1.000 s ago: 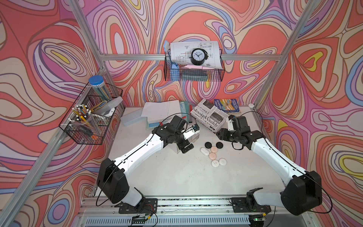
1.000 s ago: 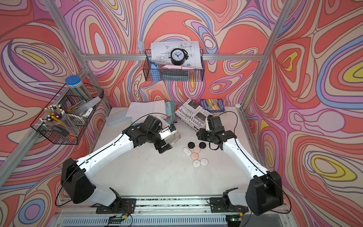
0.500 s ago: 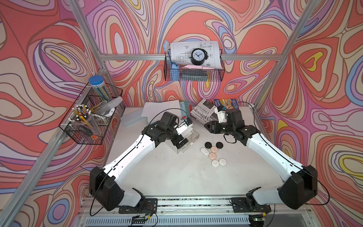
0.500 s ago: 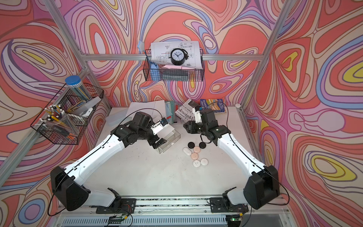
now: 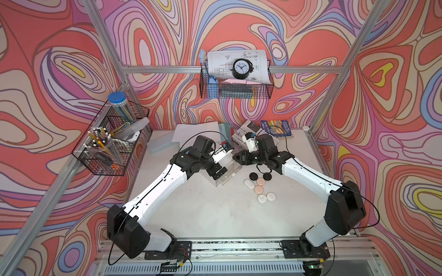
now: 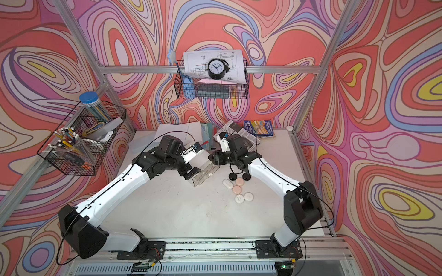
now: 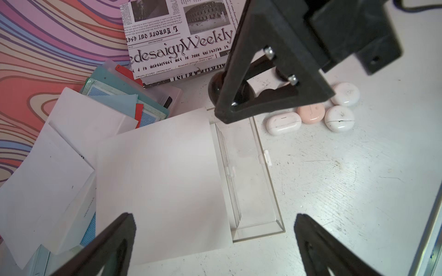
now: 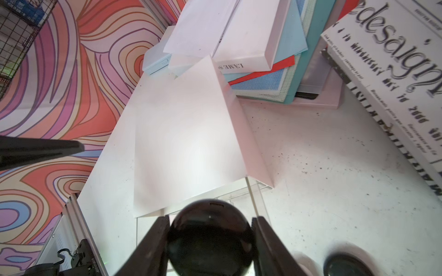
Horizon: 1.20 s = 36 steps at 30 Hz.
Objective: Put the bluetooth earphones in the drawer according to color
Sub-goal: Place the bluetooth earphone in the drawer.
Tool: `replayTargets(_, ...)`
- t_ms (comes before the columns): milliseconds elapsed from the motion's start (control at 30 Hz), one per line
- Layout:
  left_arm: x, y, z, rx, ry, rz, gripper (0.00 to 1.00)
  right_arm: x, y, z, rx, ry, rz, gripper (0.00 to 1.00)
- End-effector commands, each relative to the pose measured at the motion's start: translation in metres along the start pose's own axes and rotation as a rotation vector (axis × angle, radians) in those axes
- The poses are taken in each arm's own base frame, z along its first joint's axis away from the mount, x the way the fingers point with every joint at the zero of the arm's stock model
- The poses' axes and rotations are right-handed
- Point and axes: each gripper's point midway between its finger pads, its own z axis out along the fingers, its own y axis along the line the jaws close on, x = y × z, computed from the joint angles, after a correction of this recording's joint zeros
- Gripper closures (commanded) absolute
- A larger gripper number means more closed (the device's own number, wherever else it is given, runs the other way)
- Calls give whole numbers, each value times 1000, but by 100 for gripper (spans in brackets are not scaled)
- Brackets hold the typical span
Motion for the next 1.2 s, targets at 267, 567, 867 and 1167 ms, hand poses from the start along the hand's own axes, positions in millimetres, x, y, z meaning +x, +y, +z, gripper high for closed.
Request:
replayTargets(267,37,3,14,38,121,8,1,22,4,23,-10,44,-6,100)
replayTargets(567,39,2,16,48,129,-2,1,36,-7,36,20,88,-7,100)
replayTargets(867,38,1,17,59,130,-12,1,46,-12,39,35,121,-3,95)
replayTargets(1167,36,1,15,55,122,-11,1,41,-8,48,7,104,-10,90)
